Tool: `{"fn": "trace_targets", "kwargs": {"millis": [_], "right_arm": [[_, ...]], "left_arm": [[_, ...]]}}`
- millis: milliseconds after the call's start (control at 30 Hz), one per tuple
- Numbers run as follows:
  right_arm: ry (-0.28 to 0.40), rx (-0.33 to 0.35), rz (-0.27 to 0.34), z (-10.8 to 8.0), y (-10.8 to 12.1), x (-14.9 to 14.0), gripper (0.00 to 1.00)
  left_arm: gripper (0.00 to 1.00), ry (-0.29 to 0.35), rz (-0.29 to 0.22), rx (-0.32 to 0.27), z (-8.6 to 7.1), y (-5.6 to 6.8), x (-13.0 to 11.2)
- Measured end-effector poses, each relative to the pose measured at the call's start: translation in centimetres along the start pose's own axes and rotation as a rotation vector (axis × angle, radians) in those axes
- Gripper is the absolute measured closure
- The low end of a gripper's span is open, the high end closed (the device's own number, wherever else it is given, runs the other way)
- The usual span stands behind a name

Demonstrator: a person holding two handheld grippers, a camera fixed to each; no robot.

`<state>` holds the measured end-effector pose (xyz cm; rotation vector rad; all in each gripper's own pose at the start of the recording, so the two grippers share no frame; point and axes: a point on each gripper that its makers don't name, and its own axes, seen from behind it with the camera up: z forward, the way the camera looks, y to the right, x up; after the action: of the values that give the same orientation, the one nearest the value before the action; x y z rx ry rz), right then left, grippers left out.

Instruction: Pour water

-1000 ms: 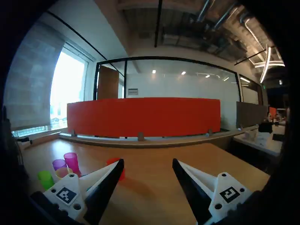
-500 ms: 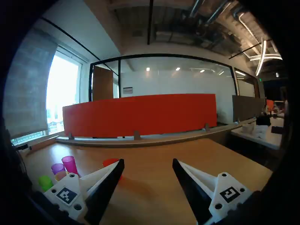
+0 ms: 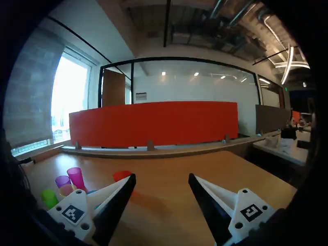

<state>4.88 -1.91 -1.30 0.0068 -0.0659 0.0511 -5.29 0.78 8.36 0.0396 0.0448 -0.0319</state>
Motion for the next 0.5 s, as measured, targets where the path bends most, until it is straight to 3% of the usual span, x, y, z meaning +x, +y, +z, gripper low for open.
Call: {"fn": "trace_targets", "kwargs": {"millis": [500], "right_arm": [[0.017,0.000,0.013,-0.4,0.5,0.4,0.01]], "left_arm": [[0.07,-0.034,0.031,-0.024,0.1,1.2,-1.2]]}}
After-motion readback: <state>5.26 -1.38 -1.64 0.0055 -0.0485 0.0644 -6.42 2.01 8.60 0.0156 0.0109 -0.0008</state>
